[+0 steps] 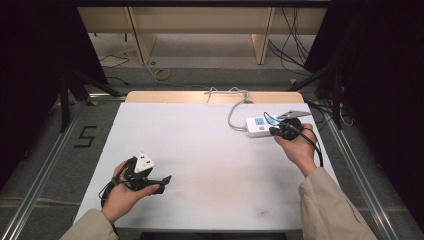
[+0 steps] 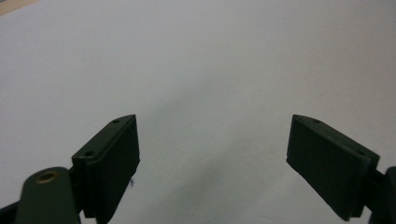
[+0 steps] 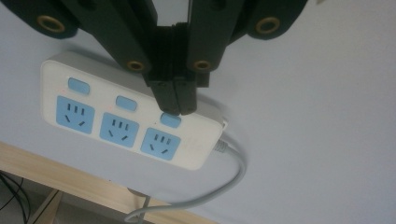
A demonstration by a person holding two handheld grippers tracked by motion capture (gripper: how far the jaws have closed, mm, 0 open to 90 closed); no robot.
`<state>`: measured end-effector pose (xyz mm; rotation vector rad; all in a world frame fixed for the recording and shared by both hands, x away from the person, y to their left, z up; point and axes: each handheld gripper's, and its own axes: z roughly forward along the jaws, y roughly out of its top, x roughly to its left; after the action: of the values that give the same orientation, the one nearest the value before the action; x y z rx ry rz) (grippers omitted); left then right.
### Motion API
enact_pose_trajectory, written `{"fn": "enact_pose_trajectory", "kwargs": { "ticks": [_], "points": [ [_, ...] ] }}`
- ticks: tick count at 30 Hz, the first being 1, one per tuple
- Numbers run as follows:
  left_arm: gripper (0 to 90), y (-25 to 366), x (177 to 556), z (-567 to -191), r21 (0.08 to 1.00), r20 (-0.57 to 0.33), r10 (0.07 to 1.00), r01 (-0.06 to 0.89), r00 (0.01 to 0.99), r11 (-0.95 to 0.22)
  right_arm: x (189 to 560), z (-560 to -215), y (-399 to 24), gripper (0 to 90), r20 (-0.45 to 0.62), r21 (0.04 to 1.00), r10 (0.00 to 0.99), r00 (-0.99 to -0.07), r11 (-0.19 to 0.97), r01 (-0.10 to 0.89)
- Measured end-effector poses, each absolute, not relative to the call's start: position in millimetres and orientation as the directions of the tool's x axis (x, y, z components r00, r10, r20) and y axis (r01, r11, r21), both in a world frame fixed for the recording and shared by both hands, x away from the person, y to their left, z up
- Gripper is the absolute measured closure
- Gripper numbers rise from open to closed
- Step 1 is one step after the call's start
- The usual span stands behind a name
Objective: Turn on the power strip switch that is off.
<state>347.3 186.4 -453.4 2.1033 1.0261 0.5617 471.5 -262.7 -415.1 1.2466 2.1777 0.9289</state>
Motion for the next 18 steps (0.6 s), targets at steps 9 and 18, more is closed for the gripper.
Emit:
{"fn": "enact_pose_trajectory", "kwargs": {
  "ticks": [9,18],
  "points": [
    [16.9,186,347,-453,0.759,0.069,0.804,0.492,0.590,-0.426,477,-414,-262,90.0,-0.057,0.740,0.875,-0.481,0.360,0.568],
    [16.9,186,347,-454,0.759,0.068,0.804,0.492,0.590,-0.426,486,-414,-261,90.0,-0.045,0.737,0.881,-0.470,0.348,0.580]
  ]
}}
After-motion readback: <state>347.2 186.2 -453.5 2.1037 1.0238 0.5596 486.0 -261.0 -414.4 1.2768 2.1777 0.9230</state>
